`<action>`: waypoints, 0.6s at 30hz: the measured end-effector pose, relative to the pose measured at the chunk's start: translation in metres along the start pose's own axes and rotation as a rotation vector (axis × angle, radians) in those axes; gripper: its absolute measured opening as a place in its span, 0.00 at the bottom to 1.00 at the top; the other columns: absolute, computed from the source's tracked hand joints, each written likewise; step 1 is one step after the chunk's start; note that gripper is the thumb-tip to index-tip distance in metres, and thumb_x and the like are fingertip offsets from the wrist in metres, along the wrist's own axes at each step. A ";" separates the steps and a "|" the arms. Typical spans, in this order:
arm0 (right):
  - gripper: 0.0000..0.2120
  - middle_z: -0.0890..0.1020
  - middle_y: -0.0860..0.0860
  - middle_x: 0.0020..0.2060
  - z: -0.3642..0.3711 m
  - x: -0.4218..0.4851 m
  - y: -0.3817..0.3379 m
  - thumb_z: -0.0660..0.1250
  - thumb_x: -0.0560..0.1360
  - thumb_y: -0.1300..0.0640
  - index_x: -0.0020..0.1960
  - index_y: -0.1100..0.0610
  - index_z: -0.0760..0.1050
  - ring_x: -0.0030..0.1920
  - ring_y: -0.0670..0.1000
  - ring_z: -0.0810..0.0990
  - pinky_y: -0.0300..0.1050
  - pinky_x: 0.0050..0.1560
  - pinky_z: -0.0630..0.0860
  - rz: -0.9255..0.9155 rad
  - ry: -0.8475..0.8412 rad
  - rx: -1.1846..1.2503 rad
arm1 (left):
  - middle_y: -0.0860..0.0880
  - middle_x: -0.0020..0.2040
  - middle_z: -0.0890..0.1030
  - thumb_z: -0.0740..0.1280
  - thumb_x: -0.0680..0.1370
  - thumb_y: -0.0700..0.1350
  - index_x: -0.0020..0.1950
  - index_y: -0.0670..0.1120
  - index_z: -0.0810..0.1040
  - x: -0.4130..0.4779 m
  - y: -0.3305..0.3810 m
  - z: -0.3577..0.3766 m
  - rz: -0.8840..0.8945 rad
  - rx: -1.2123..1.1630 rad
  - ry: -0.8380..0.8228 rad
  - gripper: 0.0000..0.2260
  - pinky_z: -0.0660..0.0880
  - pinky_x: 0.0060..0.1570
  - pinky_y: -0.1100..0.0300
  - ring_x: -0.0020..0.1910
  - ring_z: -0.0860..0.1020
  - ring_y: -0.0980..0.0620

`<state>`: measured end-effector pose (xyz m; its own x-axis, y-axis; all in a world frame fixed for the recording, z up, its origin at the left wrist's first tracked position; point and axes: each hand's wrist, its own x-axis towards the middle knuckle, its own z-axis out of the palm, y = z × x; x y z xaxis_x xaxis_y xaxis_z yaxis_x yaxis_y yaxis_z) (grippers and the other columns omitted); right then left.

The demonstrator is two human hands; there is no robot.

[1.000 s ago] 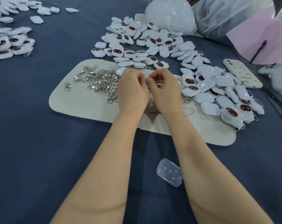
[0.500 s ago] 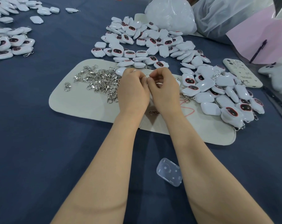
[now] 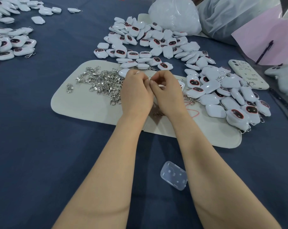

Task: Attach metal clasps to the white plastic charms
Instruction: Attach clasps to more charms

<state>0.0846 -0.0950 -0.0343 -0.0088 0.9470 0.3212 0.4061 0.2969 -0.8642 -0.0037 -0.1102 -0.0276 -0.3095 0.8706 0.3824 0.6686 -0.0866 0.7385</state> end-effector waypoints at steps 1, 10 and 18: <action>0.06 0.75 0.42 0.40 0.000 0.000 0.000 0.63 0.76 0.66 0.47 0.56 0.71 0.43 0.38 0.74 0.29 0.45 0.70 -0.001 -0.020 0.013 | 0.45 0.55 0.76 0.61 0.79 0.40 0.49 0.41 0.79 0.000 0.000 0.000 0.000 0.000 -0.007 0.08 0.60 0.41 0.67 0.45 0.71 0.52; 0.05 0.77 0.48 0.38 -0.003 -0.005 0.000 0.61 0.77 0.65 0.46 0.56 0.68 0.36 0.45 0.73 0.27 0.37 0.67 -0.128 -0.024 -0.122 | 0.45 0.52 0.78 0.62 0.78 0.40 0.48 0.42 0.79 0.001 -0.002 -0.001 -0.045 -0.041 -0.046 0.07 0.62 0.40 0.67 0.42 0.72 0.53; 0.04 0.76 0.52 0.41 -0.005 -0.006 -0.001 0.61 0.76 0.65 0.45 0.57 0.69 0.41 0.51 0.75 0.37 0.41 0.70 -0.179 -0.033 -0.173 | 0.50 0.40 0.78 0.64 0.78 0.41 0.46 0.44 0.80 0.003 -0.003 -0.006 -0.095 -0.137 -0.111 0.06 0.64 0.34 0.70 0.34 0.72 0.56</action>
<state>0.0886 -0.1012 -0.0333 -0.1237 0.8853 0.4482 0.5461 0.4379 -0.7142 -0.0104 -0.1100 -0.0251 -0.2852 0.9253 0.2498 0.5393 -0.0605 0.8400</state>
